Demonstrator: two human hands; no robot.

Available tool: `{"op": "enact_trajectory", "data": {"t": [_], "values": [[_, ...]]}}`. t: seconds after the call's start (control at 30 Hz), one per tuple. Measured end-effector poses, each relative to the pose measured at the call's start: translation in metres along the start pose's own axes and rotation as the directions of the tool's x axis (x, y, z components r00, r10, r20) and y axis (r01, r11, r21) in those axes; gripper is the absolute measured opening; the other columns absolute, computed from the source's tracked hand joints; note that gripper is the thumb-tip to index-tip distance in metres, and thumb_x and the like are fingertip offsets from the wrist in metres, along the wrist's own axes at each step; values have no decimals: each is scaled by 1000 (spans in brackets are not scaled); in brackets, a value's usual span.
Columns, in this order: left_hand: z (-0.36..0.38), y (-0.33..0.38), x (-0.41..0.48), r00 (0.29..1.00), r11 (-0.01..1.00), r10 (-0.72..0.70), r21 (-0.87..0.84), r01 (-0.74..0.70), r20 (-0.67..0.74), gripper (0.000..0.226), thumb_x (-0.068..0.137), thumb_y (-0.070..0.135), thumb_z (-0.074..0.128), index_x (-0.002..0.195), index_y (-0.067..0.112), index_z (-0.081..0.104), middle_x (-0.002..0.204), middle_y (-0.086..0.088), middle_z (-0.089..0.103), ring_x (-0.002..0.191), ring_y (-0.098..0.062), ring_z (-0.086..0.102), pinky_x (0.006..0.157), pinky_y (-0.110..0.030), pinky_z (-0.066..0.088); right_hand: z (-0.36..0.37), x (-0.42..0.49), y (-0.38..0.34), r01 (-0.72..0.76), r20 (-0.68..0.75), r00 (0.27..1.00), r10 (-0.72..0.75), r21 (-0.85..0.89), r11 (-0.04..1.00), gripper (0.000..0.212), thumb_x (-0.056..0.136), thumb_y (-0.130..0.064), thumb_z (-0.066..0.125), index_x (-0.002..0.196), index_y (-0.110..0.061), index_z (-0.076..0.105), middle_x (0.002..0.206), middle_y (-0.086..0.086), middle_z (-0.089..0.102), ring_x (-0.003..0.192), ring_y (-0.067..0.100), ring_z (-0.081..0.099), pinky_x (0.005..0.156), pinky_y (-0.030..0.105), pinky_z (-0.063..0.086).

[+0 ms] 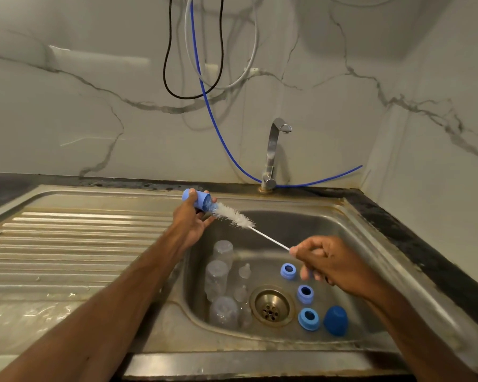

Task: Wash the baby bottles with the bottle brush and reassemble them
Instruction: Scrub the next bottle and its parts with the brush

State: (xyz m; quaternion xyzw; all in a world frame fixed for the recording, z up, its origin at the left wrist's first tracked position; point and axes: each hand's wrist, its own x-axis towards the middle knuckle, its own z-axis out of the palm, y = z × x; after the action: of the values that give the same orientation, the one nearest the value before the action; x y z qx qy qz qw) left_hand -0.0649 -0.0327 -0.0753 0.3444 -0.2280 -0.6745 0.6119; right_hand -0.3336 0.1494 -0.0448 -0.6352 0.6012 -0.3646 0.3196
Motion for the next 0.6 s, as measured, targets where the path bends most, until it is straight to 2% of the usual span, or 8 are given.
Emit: {"op": "enact_trajectory", "data": {"t": [0.07, 0.17, 0.23, 0.3, 0.4, 0.5, 0.53, 0.6], "values": [[0, 1, 0, 1000, 999, 20, 30, -19, -22, 56, 102, 40, 56, 143, 5, 45, 131, -20, 62, 113, -33, 68, 76, -42, 60, -3, 1, 0, 56, -120, 991, -58, -16, 998, 13, 84, -18, 82, 87, -9, 73, 69, 7, 73, 53, 6, 61, 48, 15, 48], [1, -2, 0, 1000, 997, 23, 69, -22, -14, 51, 103, 40, 56, 140, 6, 47, 127, -18, 63, 109, -31, 69, 71, -39, 61, -7, 3, 4, 90, -173, 980, -104, -87, 992, 5, 87, -6, 75, 82, -6, 76, 70, 4, 74, 59, 6, 66, 54, 14, 51], [2, -5, -1, 999, 995, 36, 96, -37, 19, 48, 104, 41, 53, 136, 5, 51, 124, -17, 66, 105, -29, 69, 68, -37, 59, -8, 5, 6, 83, -174, 979, -105, -131, 988, 19, 95, -8, 66, 78, -7, 74, 64, 3, 72, 56, 7, 64, 55, 13, 49], [2, -7, 1, 998, 994, 39, 96, -42, 39, 53, 103, 44, 52, 136, 3, 55, 127, -18, 68, 108, -29, 70, 66, -37, 60, -11, 4, 8, 61, -115, 991, -73, -104, 993, 37, 102, -9, 55, 68, -12, 69, 54, 2, 60, 47, 6, 53, 51, 15, 44], [4, -8, 2, 998, 998, 24, 57, -27, 57, 52, 103, 44, 53, 137, 5, 55, 130, -17, 68, 116, -31, 69, 64, -36, 63, -12, 5, 8, 0, -39, 999, -1, -39, 999, 40, 106, -15, 49, 70, -9, 65, 53, 4, 51, 42, 4, 43, 45, 12, 36], [5, -11, 4, 999, 1000, 14, 27, -15, 42, 51, 104, 41, 53, 138, 3, 53, 132, -19, 66, 117, -30, 68, 65, -36, 63, -14, 7, 11, -67, -72, 995, 64, -39, 997, 35, 97, -35, 66, 87, -2, 70, 61, 8, 66, 45, 4, 55, 47, 13, 44], [5, -12, 5, 999, 1000, 17, 22, -17, 33, 48, 105, 40, 51, 136, 3, 54, 133, -19, 66, 118, -31, 67, 65, -36, 63, -16, 7, 14, -55, -101, 994, 49, -59, 997, 29, 89, -33, 77, 88, -4, 71, 66, 10, 70, 51, 7, 61, 51, 17, 49], [4, -12, 6, 999, 1000, 22, 21, -23, 31, 41, 106, 40, 49, 127, 5, 56, 132, -19, 65, 120, -31, 66, 63, -35, 63, -22, 6, 18, -2, -165, 986, -20, -136, 991, 20, 76, -16, 88, 88, -8, 74, 72, 9, 73, 60, 10, 65, 60, 26, 54]]}}
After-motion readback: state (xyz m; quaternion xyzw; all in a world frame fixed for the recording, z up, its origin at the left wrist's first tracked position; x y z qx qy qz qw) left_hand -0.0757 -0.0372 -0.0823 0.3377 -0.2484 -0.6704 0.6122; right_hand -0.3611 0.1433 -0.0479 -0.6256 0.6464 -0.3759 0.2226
